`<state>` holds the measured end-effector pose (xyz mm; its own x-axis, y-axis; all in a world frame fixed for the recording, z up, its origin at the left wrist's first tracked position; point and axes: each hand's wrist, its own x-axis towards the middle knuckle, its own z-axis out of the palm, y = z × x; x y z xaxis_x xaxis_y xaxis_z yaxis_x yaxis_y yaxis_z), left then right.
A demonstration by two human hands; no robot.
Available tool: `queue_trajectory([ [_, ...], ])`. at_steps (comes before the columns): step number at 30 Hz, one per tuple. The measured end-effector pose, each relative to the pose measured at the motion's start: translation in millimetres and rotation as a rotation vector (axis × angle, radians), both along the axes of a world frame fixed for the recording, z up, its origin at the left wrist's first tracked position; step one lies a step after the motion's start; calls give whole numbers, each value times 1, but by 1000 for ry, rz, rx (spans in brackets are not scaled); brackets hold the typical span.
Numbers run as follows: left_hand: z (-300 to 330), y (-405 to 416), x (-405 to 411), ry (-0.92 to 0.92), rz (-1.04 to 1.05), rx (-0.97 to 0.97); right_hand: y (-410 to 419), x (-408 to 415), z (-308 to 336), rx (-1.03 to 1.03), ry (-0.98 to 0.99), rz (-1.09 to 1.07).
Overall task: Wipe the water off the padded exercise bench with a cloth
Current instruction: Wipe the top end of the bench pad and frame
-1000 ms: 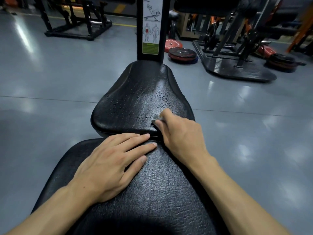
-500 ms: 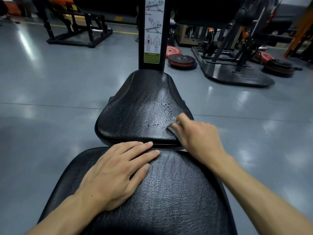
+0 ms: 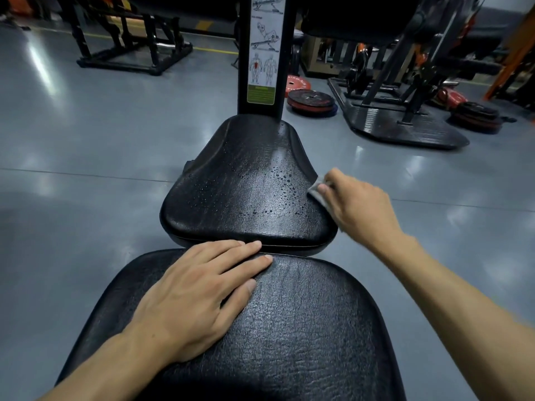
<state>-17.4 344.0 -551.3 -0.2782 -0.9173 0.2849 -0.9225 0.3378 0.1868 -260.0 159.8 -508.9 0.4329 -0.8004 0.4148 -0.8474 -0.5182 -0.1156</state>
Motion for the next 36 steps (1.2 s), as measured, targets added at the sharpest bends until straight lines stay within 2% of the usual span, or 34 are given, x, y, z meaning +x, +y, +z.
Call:
queue_trajectory([
  [2,1,1,0,-2,-2,-2,-16,-3,2,58,-39,-45],
  [5,1,1,0,0,-4,-15,-4,3,0,71,-72,46],
  [9,1,0,0,8,-9,-23,16,7,-2,82,41,203],
  [12,1,-1,0,11,-13,-27,-12,9,1,9,24,84],
  [14,0,-1,0,16,-16,-26,-29,11,4,58,-50,-29],
  [16,-1,-1,1,24,-13,-27,-31,15,4,78,-85,-46],
  [19,-2,-2,0,26,-17,-30,-2,23,2,6,-39,76],
  [23,-2,-2,1,27,-20,-39,32,29,-4,7,111,211],
  [25,-2,-2,0,29,-19,-43,17,25,-2,-20,112,144],
  [29,-1,-1,0,26,-15,-33,-23,15,10,54,-41,-84],
  [32,-1,-1,1,29,-12,-26,-10,22,5,52,-82,33],
  [34,-1,-1,0,31,-14,-24,8,26,3,41,-21,167],
  [36,-2,-2,1,37,-16,-18,10,26,3,49,27,212],
])
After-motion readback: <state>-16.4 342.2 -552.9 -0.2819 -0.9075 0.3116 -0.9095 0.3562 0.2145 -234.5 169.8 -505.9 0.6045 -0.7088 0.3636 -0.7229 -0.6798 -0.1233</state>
